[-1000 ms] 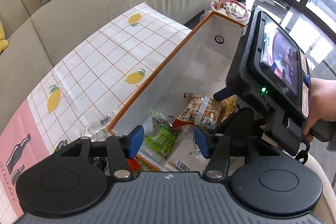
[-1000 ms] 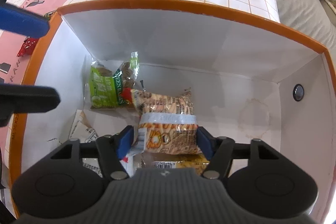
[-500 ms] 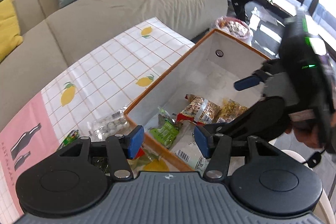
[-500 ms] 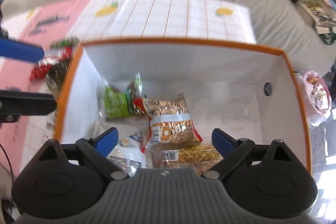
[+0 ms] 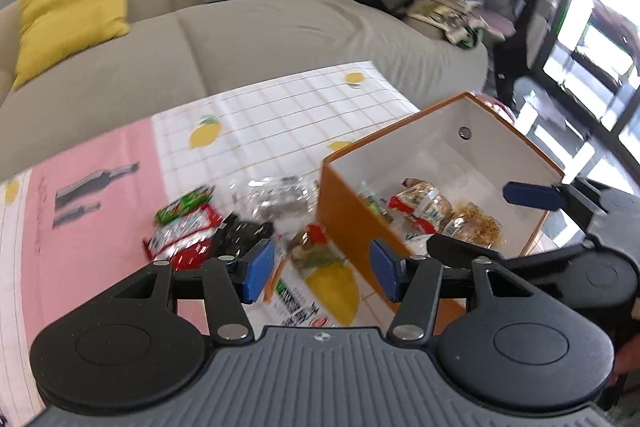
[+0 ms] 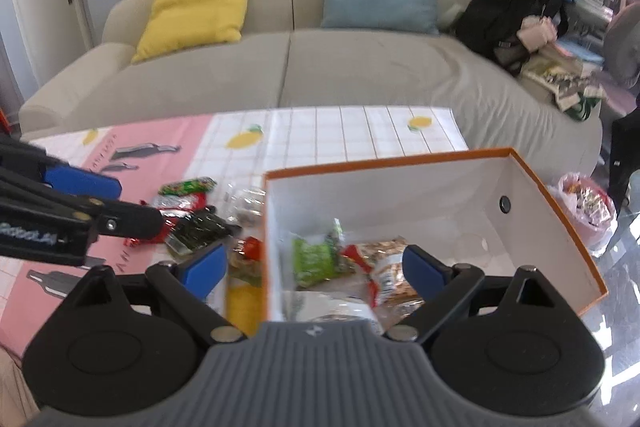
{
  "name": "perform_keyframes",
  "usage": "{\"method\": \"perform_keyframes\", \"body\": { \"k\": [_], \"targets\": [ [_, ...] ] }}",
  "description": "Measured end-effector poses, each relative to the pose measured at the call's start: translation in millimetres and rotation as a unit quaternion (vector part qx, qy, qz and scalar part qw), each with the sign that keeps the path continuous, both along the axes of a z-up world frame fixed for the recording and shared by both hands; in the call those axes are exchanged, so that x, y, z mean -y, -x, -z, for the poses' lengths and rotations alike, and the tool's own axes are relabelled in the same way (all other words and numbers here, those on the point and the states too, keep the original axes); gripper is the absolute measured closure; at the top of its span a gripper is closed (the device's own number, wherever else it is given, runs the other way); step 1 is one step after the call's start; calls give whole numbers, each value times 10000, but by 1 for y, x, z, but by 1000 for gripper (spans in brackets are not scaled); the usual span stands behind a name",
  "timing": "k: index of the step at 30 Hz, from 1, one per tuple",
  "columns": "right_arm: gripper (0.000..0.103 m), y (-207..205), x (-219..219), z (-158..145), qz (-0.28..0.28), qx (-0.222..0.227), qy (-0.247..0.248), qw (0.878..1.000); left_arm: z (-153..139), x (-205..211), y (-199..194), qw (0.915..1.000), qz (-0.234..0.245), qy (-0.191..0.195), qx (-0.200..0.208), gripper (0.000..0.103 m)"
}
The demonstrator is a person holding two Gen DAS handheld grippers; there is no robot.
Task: Organize snacks
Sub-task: 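Open both grippers to release the bags and withdraw from the box, then grasp the dark seaweed bag with left gripper while right grasps white stick-snack pack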
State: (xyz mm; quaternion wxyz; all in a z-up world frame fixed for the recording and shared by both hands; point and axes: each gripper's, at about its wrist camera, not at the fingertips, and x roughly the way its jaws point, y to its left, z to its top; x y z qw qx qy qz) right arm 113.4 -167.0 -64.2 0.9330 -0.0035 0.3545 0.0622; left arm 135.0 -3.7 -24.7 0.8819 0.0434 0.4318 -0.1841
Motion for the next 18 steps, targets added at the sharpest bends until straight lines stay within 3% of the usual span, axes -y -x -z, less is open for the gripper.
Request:
{"method": "perform_keyframes", "body": {
  "k": [10,18],
  "targets": [
    [14,46,-63,11,-369,554,634,9958,32,-67,35,9973,-612,352,-184,38],
    [24,59,-87,39,-390,241,651,9968,62,-97,47,9928,-962,495,-509,38]
  ]
}}
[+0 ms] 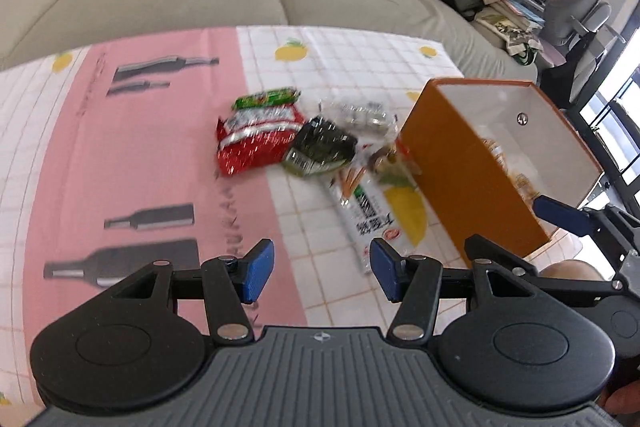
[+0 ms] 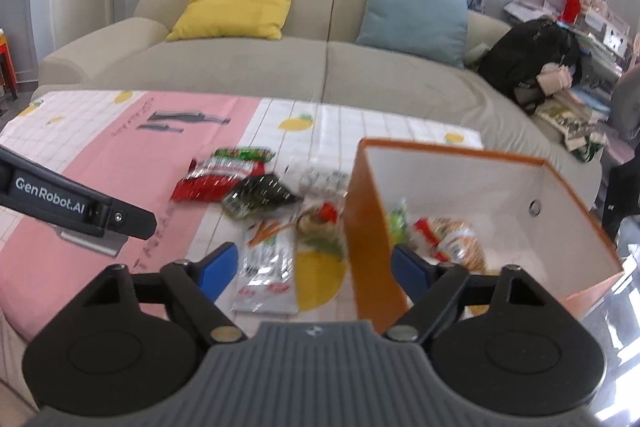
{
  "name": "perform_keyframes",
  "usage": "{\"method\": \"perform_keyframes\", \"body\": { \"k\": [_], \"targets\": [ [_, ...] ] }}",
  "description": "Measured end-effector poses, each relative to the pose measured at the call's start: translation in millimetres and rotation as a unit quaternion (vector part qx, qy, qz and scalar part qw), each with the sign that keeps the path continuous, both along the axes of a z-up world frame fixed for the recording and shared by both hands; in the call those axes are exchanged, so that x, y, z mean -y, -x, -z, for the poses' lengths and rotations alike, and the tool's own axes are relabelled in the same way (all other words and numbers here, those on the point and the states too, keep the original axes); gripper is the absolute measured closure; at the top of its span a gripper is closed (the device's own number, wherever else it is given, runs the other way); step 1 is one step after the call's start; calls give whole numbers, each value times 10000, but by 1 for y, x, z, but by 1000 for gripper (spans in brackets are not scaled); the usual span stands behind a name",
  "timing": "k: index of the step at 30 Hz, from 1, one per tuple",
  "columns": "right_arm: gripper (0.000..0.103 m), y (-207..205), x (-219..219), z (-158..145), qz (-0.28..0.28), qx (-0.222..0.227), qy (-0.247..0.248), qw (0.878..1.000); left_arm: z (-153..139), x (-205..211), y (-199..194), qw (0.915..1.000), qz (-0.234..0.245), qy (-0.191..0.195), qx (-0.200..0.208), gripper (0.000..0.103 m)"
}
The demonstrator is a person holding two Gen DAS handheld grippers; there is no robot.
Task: Organize snacks
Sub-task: 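Grasp the dark seaweed bag with left gripper while right grasps white stick-snack pack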
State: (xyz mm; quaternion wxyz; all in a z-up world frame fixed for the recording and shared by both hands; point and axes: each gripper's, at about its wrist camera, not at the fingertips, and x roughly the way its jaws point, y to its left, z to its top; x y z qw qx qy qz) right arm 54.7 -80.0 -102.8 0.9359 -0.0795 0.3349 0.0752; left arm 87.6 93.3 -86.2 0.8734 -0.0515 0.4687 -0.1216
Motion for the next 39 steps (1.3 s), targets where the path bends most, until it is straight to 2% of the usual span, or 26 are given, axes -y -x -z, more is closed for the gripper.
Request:
{"method": "perform_keyframes", "body": {
  "k": [7,16,24,29,32,35,39],
  "targets": [
    [26,-9,-22,21,-359,-279,70,9989,16,-11,-2,9998,156,-102,-33,38],
    [31,-60,-32,47,-309,-688,-77,9971,26,-23,-41,9996,113,-224,119,38],
    [35,-96,-37,82,-223,-1056,-72,9941,41,1,-74,9969,750,-127,215,38],
    [35,-105,-32,93,-179,-1163,-195,9929,58,25,-93,9937,1091,-198,170,38],
    [35,-110,-29,97,-200,-1192,-259,9923,68,35,-106,9927,1186,-195,87,43],
    [35,-112,-28,99,-232,-1203,-322,9919,77,43,-116,9924,1188,-313,47,53],
    [35,-114,-28,102,-230,-1233,-351,9915,83,48,-124,9925,1187,-287,21,75]
  ]
}}
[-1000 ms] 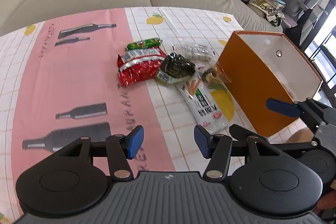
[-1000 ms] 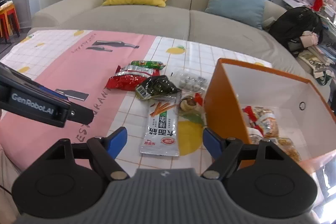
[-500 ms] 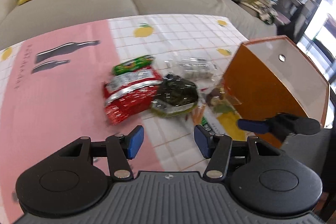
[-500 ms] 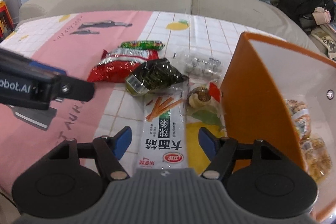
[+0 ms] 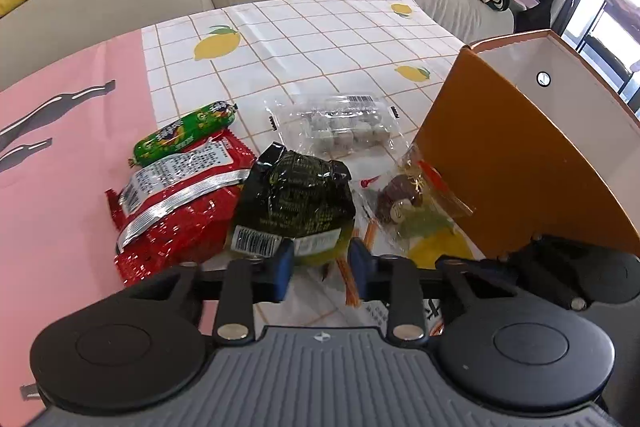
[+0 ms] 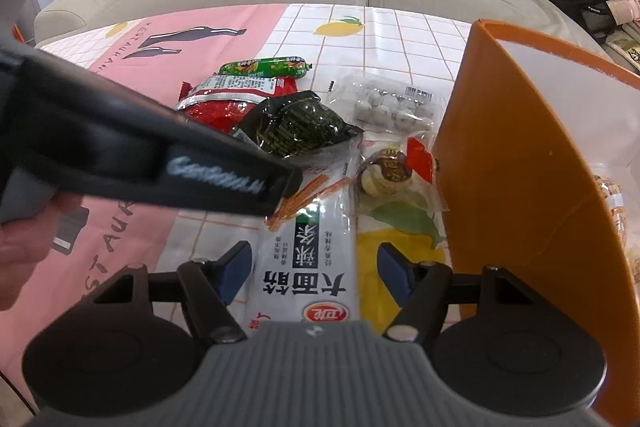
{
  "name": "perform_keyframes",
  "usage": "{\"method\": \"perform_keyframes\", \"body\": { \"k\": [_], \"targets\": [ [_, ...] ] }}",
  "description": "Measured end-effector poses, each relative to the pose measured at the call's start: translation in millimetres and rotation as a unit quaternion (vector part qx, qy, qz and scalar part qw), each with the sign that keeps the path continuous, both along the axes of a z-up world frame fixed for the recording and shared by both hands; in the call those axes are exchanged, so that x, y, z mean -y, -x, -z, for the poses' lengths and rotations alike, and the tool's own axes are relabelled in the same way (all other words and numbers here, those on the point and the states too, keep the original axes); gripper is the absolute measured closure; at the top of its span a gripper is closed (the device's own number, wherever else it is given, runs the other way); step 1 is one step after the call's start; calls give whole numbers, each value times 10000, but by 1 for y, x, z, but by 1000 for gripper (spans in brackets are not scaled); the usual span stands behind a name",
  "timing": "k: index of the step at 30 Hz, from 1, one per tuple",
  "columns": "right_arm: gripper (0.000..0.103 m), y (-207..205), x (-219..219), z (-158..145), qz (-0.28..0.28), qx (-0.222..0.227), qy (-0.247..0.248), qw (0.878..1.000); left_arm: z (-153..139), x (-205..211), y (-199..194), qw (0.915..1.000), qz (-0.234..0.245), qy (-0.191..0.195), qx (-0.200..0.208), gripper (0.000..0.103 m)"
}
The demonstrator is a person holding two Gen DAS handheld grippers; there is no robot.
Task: Organize snacks
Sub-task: 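Grasp the dark seaweed bag with left gripper while right grasps white stick-snack pack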
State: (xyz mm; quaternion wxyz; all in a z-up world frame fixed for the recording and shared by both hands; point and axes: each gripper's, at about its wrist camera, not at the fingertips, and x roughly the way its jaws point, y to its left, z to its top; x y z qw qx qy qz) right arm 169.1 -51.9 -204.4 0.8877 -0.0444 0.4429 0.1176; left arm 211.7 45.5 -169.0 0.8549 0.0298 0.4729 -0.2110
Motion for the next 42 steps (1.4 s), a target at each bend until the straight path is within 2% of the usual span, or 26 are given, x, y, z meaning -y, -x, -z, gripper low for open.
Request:
{"method": "perform_keyframes", "body": {
  "k": [1,3,7,11,14,16,22,28,31,33,35,37,42],
  "targets": [
    [35,0,0,1,4,-16,-21,10000,0,1,0,10000,25,22,23,83],
    [35,-1,1,2,12,-33,-44,10000,0,1,0,10000,33,44,46,93],
    [35,-1,-1,4,-16,-17,-34,10000,-4,-1,4,9999,-69,-2,77,99],
    [37,0,-3,5,-53,-3,-29,10000,-12,-9,14,9998,-169,17,70,101],
    [49,2,-6,4,-88,58,82,9999,-18,-19,23,9995,-312,22,17,102],
    [52,4,-5,2,-73,46,79,9999,-21,-26,32,9991,-410,22,-57,102],
    [54,15,-4,-2,-30,-155,70,9999,-27,-41,67,9976,-570,80,-388,103],
    [54,35,0,-3,-61,-417,123,9990,-25,-43,100,9957,-537,158,-740,102],
    [54,47,1,-2,-133,-447,188,9987,-19,-43,110,9948,-503,129,-875,95],
    [53,51,0,-1,-201,-399,257,9987,-18,-43,114,9954,-517,108,-805,90],
    [52,53,0,-1,-238,-379,252,9987,-22,-43,115,9959,-484,153,-746,78],
    [52,53,1,-2,-249,-350,233,9988,-29,-45,117,9966,-443,265,-636,58],
    [45,53,4,-7,-308,-59,189,9993,-36,-58,109,9968,-635,255,-413,44]
  ]
}}
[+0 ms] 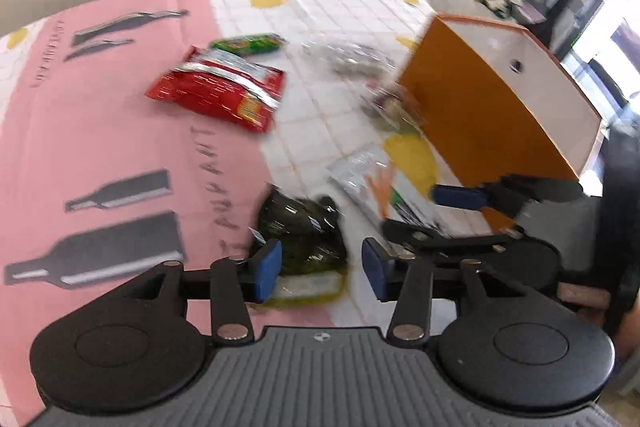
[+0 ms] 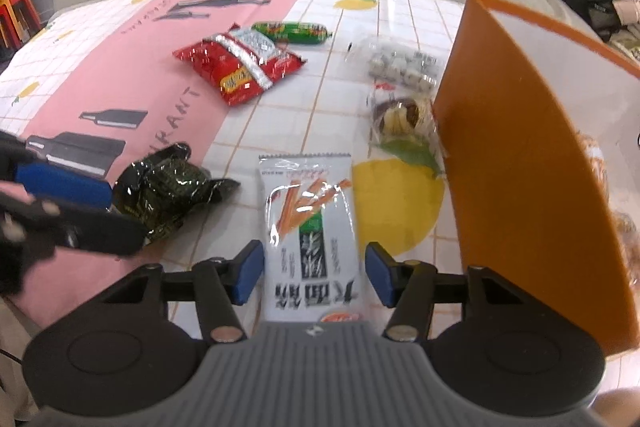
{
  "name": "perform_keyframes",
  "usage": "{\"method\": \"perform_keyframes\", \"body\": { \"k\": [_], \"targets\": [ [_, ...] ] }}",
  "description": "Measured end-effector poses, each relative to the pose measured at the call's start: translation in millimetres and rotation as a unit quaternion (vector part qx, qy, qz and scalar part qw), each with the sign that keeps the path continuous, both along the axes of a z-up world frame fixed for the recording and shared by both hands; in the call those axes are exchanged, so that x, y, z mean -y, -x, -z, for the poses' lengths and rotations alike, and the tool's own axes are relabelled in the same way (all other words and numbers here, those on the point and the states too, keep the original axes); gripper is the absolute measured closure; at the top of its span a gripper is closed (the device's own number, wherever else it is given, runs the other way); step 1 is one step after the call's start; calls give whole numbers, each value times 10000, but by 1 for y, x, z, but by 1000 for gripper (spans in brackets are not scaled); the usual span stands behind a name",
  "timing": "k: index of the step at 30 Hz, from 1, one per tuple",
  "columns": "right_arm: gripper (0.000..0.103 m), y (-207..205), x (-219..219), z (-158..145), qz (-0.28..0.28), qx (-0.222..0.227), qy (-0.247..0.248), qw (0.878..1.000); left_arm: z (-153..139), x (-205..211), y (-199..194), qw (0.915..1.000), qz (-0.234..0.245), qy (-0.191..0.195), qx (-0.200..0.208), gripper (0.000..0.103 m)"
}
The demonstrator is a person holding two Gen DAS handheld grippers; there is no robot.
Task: Organize snacks
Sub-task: 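Grasp the dark seaweed bag with left gripper while right grasps white stick-snack pack, then carry both held bags over the orange box and lower them inside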
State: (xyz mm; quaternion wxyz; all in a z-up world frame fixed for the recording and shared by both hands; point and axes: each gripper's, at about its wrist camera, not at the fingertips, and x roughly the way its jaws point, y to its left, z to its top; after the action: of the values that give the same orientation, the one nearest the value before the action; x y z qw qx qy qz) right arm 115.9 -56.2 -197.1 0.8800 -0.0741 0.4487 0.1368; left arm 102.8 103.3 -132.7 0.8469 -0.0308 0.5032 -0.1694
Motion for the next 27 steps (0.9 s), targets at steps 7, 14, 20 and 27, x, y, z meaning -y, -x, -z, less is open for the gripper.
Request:
{"method": "perform_keyframes", "body": {
  "k": [7,14,20,27],
  "targets": [
    [33,-7,-7,4,-264,232,56,9994,24,-9,-24,9998,-204,6,-18,39],
    [31,-13,-6,16,-184,118,25,9998,44,-5,-28,9992,-272,238,-169,39],
    [25,-15,-9,19,-157,190,-65,9997,46,6,-23,9998,-183,22,88,41],
    [26,-13,-10,20,-104,268,-116,9995,47,14,-22,9995,-217,-37,219,59]
  ]
}}
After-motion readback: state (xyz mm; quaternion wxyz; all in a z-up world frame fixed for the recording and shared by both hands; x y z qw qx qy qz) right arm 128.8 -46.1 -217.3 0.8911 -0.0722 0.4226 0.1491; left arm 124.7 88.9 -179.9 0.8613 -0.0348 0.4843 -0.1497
